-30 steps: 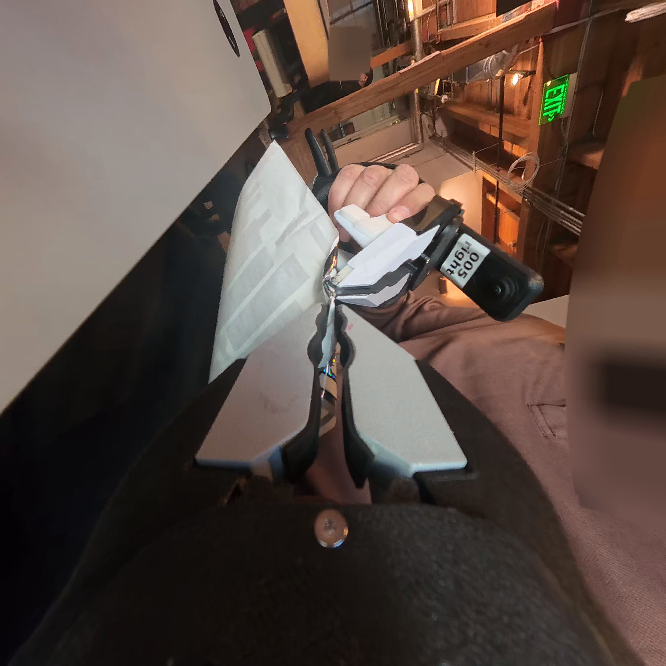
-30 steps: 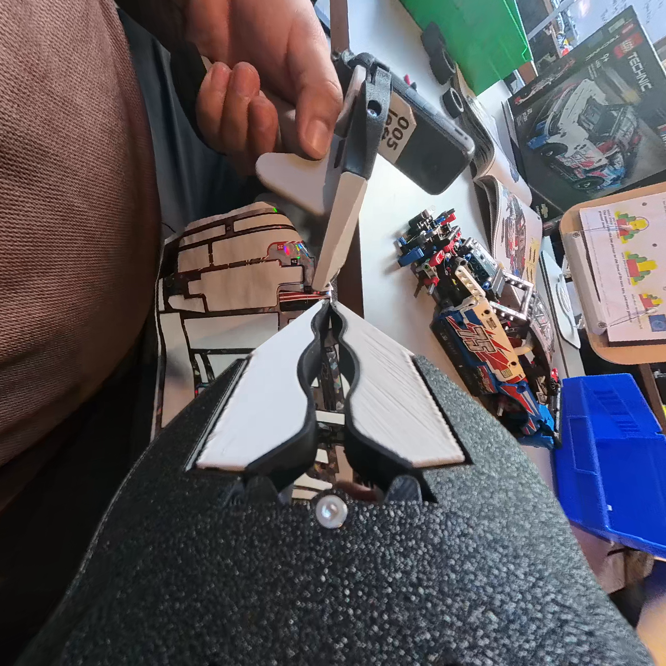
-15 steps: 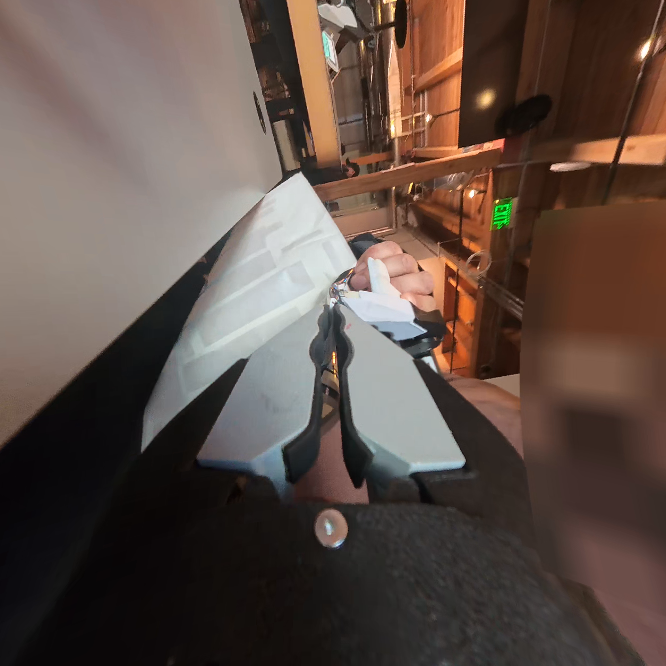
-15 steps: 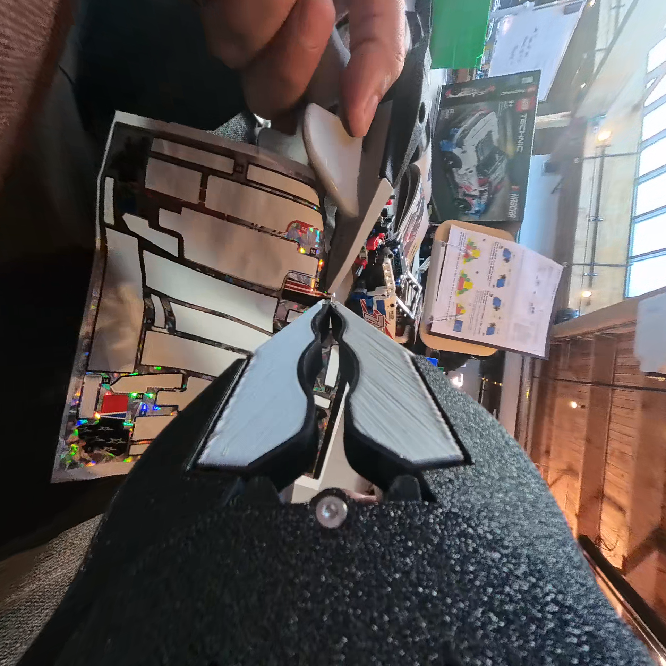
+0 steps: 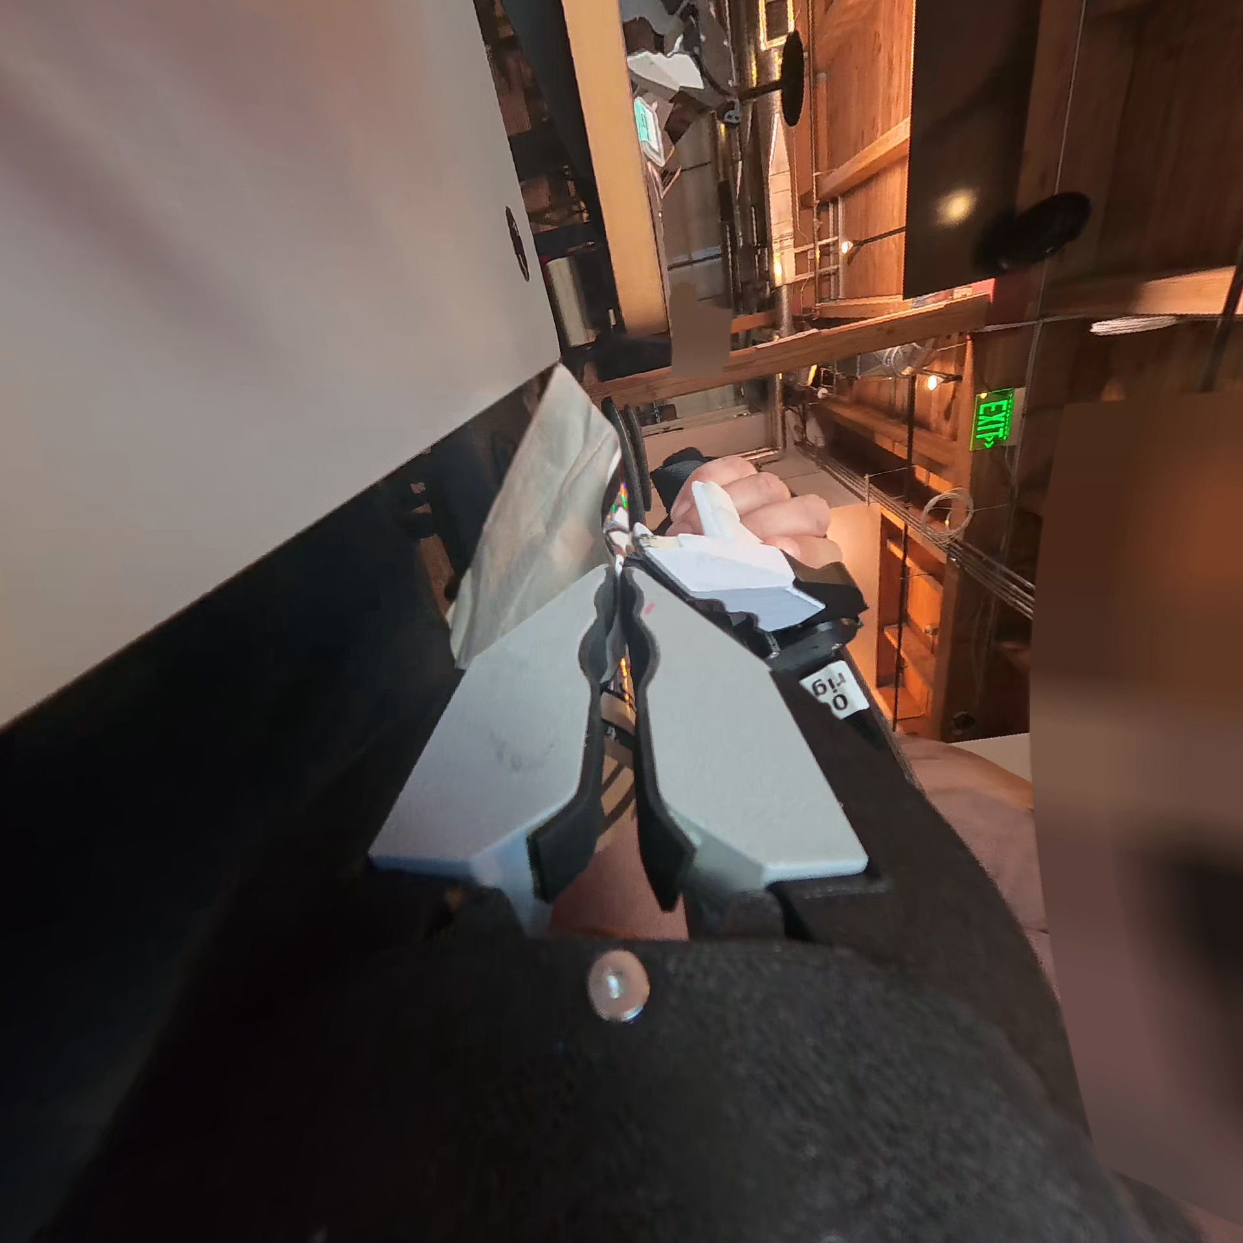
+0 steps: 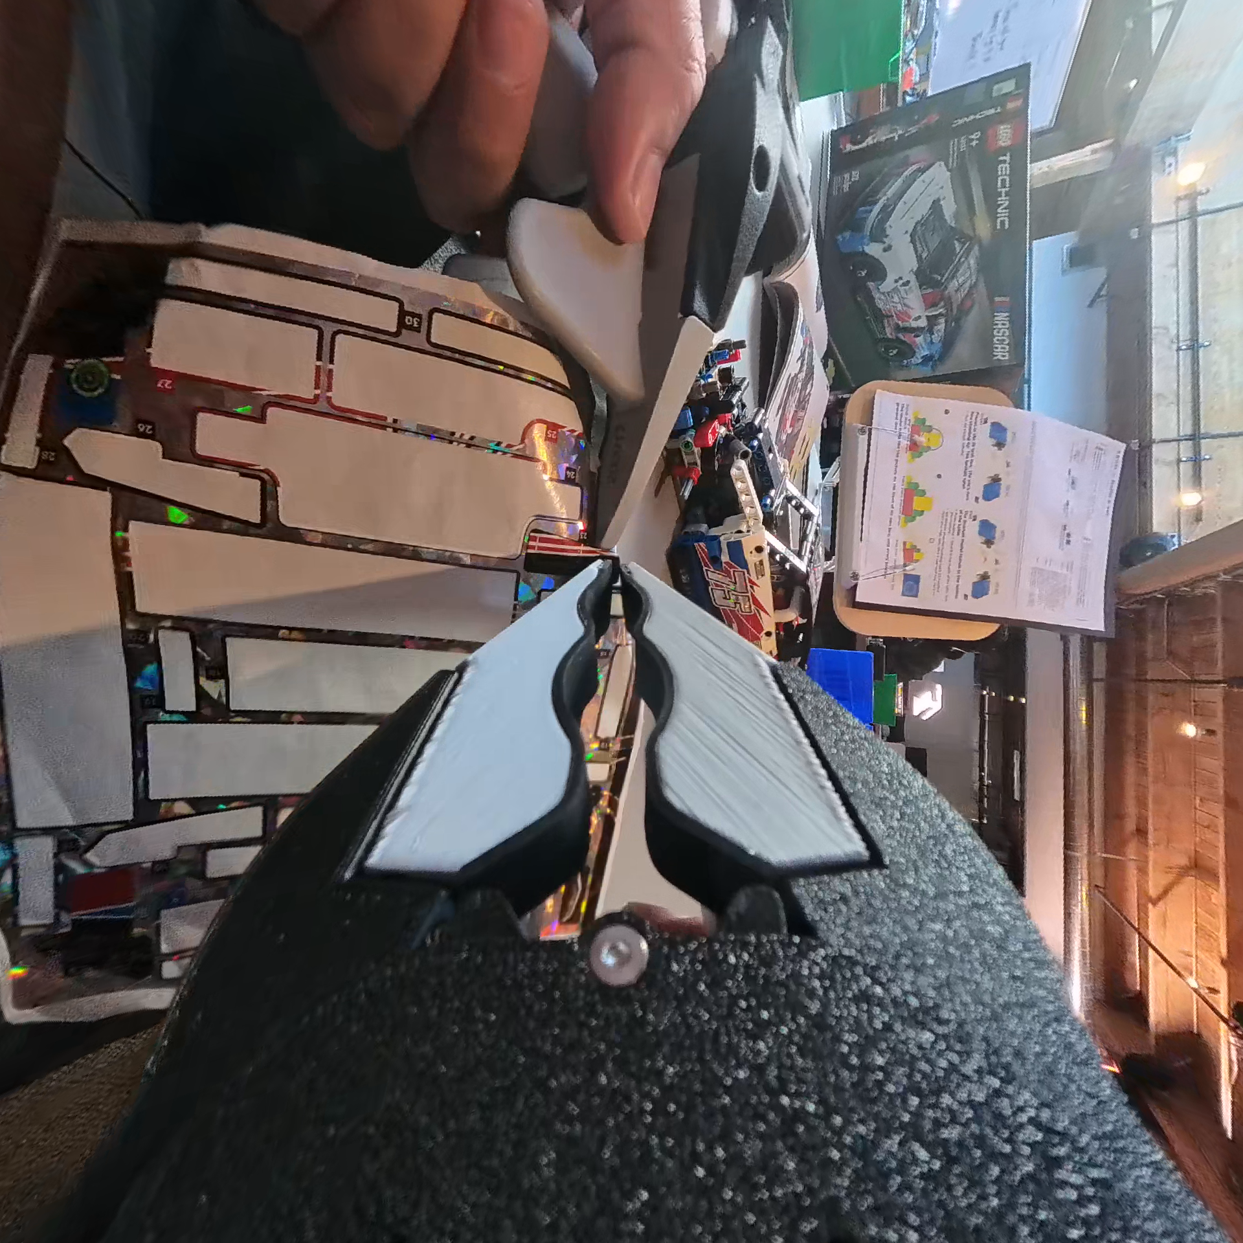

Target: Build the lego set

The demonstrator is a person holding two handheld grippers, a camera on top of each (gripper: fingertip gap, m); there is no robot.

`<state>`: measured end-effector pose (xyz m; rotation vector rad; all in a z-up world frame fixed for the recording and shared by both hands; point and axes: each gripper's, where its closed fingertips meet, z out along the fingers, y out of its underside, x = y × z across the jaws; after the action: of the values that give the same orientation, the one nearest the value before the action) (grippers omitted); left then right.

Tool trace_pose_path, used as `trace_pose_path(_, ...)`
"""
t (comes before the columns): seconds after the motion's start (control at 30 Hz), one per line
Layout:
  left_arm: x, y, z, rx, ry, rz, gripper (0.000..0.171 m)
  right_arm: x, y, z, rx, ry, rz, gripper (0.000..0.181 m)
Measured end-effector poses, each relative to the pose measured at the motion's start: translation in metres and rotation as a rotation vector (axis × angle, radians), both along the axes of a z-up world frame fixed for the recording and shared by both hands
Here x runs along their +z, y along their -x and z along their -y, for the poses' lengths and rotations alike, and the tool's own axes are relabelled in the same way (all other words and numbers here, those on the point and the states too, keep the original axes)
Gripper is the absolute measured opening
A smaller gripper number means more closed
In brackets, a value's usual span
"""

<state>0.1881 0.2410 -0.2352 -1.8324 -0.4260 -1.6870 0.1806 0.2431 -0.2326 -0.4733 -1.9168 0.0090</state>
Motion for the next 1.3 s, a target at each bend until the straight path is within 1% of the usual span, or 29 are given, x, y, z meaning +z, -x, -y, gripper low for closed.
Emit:
trace_pose_path(0.2, -0.003, 0.000, 0.001, -0.013, -0.010, -0.085, 0.000, -0.005, 0.000, 0.002, 0.007, -0.006, 0.020, 0.000)
trace_pose_path(0.3, -0.003, -0.001, 0.002, -0.019, -0.019, -0.107, 0.000, -0.004, 0.000, 0.002, 0.006, 0.038, 0.024, 0.000)
trace_pose_path(0.37, -0.002, -0.001, 0.001, -0.017, -0.020, -0.103, 0.000, -0.004, -0.001, 0.003, 0.007, 0.078, 0.029, 0.000)
trace_pose_path(0.43, 0.000, 0.003, -0.001, 0.011, -0.016, -0.062, 0.000, -0.004, -0.002, 0.005, 0.016, 0.098, 0.034, 0.000)
trace_pose_path(0.53, 0.002, 0.011, -0.005, 0.047, -0.003, 0.005, 0.000, -0.006, -0.003, 0.010, 0.035, 0.063, 0.046, 0.000)
trace_pose_path(0.6, 0.000, 0.012, -0.005, 0.049, -0.006, -0.027, 0.000, -0.010, -0.004, 0.013, 0.044, 0.063, 0.066, 0.000)
trace_pose_path(0.7, 0.003, 0.012, -0.004, 0.042, -0.021, -0.059, 0.000, -0.006, -0.008, 0.016, 0.046, 0.145, 0.064, 0.000)
trace_pose_path(0.8, 0.006, 0.012, -0.004, 0.037, -0.041, -0.096, 0.000, 0.013, -0.015, 0.015, 0.039, 0.297, 0.013, 0.000)
trace_pose_path(0.93, 0.011, 0.008, -0.005, 0.016, -0.078, -0.178, 0.000, 0.057, -0.035, 0.004, 0.026, 0.546, -0.119, 0.000)
trace_pose_path(1.03, 0.021, 0.000, -0.009, -0.013, -0.124, -0.237, 0.000, 0.091, -0.058, -0.014, 0.005, 0.689, -0.239, 0.000)
trace_pose_path(1.1, 0.035, -0.011, -0.018, -0.051, -0.170, -0.267, 0.000, 0.103, -0.073, -0.033, -0.039, 0.737, -0.309, 0.000)
trace_pose_path(1.17, 0.057, -0.023, -0.035, -0.088, -0.231, -0.297, 0.000, 0.112, -0.086, -0.051, -0.079, 0.754, -0.381, 0.000)
trace_pose_path(1.2, 0.068, -0.028, -0.049, -0.096, -0.269, -0.331, 0.000, 0.116, -0.090, -0.058, -0.096, 0.764, -0.413, 0.000)
trace_pose_path(1.3, 0.097, -0.032, -0.105, -0.073, -0.370, -0.484, 0.000, 0.124, -0.099, -0.072, -0.123, 0.800, -0.483, 0.000)
